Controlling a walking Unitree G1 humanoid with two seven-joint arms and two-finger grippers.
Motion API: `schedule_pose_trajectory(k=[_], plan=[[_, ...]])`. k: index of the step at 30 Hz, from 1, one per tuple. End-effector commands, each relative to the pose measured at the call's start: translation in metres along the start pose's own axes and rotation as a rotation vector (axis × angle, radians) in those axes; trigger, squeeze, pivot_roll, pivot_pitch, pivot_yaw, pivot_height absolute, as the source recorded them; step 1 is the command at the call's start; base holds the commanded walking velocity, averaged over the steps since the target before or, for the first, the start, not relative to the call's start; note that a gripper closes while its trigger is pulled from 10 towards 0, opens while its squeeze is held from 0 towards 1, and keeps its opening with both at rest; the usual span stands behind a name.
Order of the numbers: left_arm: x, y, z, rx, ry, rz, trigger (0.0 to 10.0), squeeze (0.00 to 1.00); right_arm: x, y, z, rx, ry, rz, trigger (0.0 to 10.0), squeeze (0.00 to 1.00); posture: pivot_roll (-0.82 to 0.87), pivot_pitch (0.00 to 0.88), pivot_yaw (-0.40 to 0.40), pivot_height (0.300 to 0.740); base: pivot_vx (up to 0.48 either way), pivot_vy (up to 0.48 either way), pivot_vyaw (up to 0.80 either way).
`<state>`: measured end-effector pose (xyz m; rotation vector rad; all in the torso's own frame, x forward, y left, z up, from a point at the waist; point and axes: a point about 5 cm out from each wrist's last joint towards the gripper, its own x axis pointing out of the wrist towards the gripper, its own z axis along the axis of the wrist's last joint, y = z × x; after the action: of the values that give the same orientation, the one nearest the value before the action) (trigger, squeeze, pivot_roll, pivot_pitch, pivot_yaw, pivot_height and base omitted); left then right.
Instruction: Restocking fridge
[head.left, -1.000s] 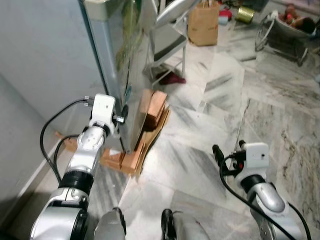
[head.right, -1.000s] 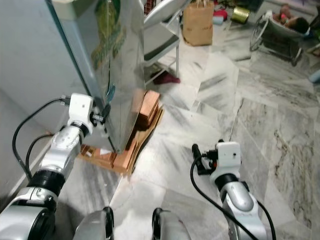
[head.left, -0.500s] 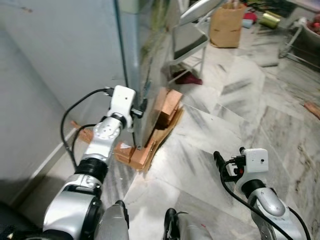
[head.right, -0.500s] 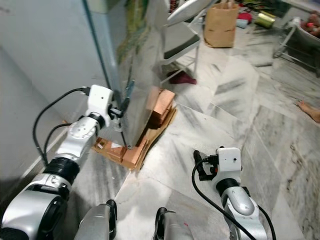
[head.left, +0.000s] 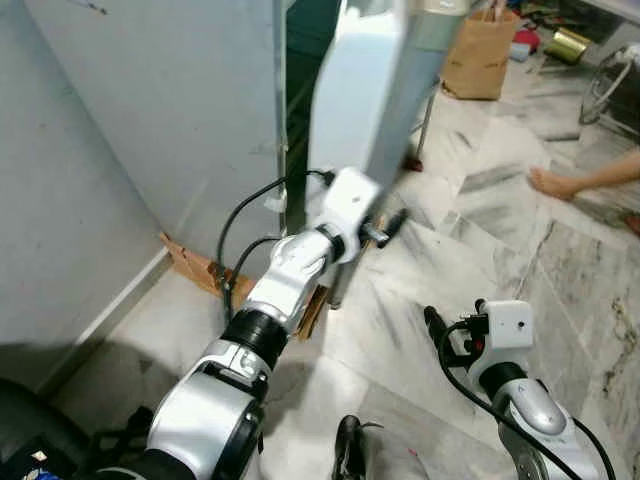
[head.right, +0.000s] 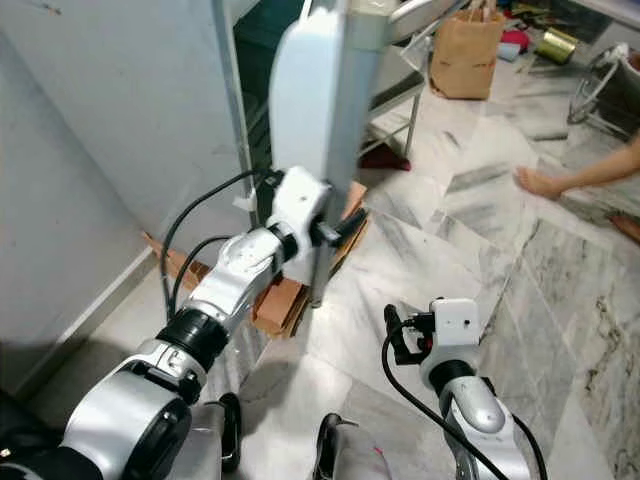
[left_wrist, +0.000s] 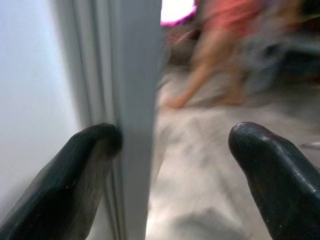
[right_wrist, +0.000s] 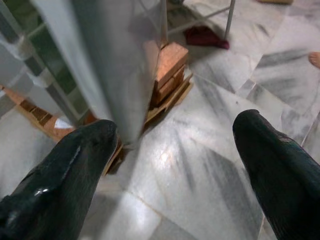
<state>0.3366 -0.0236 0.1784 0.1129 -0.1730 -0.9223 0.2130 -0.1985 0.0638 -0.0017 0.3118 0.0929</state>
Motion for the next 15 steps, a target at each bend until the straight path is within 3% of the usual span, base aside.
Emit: schedule_pose_trajectory(k=[1, 3, 6, 7, 10, 11, 12, 13, 14, 15], plan=[[0.038, -0.063, 0.084, 0.01, -0.311, -0.226, 10.0, 0.0, -0.001, 0.002, -0.004, 0.011, 0.015, 0.021, 10.0, 0.0, 0.03, 0.176, -0.063, 0.74, 0.0, 0.0, 0.0], [0.039, -0.064, 0.086, -0.007, -0.318, -0.225, 10.0, 0.0, -0.001, 0.003, -0.004, 0.011, 0.013, 0.029, 10.0, 0.0, 0.02, 0.174, -0.061, 0.74, 0.0, 0.0, 0.0], [0.036, -0.03, 0.076, -0.006, -0.284, -0.08, 10.0, 0.0, 0.001, 0.007, -0.004, 0.012, 0.009, 0.044, 10.0, 0.0, 0.02, 0.172, -0.058, 0.74, 0.0, 0.0, 0.0], [0.027, -0.007, 0.068, -0.002, -0.264, 0.007, 10.0, 0.0, 0.001, 0.007, -0.005, 0.019, 0.011, 0.041, 10.0, 0.0, 0.03, 0.171, -0.056, 0.74, 0.0, 0.0, 0.0], [0.007, 0.023, 0.053, 0.005, -0.223, 0.127, 10.0, 0.0, 0.002, 0.006, -0.005, 0.026, 0.01, 0.04, 10.0, 0.0, 0.03, 0.17, -0.054, 0.74, 0.0, 0.0, 0.0], [0.007, 0.023, 0.053, 0.005, -0.223, 0.127, 10.0, 0.0, 0.002, 0.006, -0.005, 0.026, 0.01, 0.04, 10.0, 0.0, 0.03, 0.17, -0.054, 0.74, 0.0, 0.0, 0.0], [-0.011, 0.039, 0.041, 0.005, -0.179, 0.192, 10.0, 0.0, 0.002, 0.006, -0.006, 0.028, 0.008, 0.041, 10.0, 0.0, 0.04, 0.169, -0.055, 0.74, 0.0, 0.0, 0.0], [-0.019, 0.044, 0.035, 0.011, -0.159, 0.216, 10.0, 0.0, 0.002, 0.006, -0.006, 0.028, 0.008, 0.042, 10.0, 0.0, 0.04, 0.168, -0.055, 0.74, 0.0, 0.0, 0.0], [-0.044, 0.056, 0.017, 0.008, -0.103, 0.268, 10.0, 0.0, 0.002, 0.006, -0.006, 0.026, 0.002, 0.043, 10.0, 0.0, 0.04, 0.166, -0.055, 0.74, 0.0, 0.0, 0.0], [-0.049, 0.057, 0.013, 0.005, -0.092, 0.277, 10.0, 0.0, 0.002, 0.005, -0.006, 0.026, 0.0, 0.044, 10.0, 0.0, 0.04, 0.166, -0.055, 0.74, 0.0, 0.0, 0.0]])
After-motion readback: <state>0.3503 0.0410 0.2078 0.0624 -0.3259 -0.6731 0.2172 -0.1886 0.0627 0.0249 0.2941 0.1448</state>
